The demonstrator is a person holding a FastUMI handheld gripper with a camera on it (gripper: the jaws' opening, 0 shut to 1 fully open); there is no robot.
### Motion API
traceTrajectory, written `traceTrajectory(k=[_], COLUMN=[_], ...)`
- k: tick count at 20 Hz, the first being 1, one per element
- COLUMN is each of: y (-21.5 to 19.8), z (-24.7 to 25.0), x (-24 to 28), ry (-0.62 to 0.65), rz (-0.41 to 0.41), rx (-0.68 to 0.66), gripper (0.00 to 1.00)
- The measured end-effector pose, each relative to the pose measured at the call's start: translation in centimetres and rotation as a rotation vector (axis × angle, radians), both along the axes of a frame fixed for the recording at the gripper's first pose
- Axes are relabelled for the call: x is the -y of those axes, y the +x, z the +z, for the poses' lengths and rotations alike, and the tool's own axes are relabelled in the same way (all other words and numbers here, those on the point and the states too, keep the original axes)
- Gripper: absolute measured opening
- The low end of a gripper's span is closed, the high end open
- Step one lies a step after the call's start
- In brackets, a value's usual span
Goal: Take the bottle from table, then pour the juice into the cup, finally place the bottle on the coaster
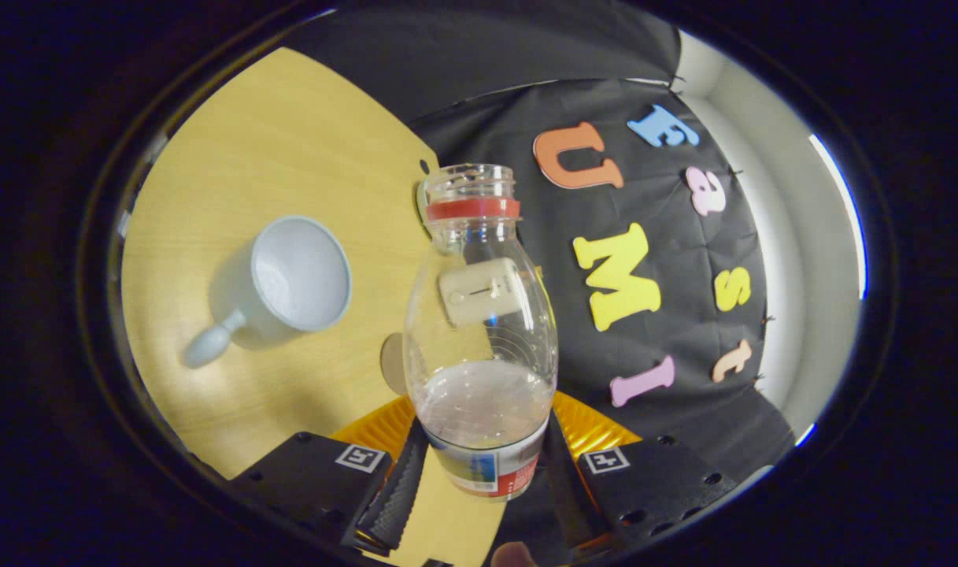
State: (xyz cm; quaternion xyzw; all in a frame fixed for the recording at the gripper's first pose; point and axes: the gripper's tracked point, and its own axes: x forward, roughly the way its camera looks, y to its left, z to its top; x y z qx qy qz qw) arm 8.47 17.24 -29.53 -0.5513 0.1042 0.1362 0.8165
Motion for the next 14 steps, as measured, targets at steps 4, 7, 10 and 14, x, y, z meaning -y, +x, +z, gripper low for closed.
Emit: traceTrajectory(k=[4, 7, 10, 14], y=[-0.7, -0.7, -0.4, 1.1], z=[1.8, 3.1, 4.5, 6.6], x=[-0.9, -0.8, -0.8, -0.6], ry=[0.292, 0.491, 0.707, 0.936], rz=[-0.015, -0.029, -0.034, -0.046], rx=[-0.045, -0.075, -0.117, -0.166], gripper=[0.77, 0.77, 0.77, 0.77])
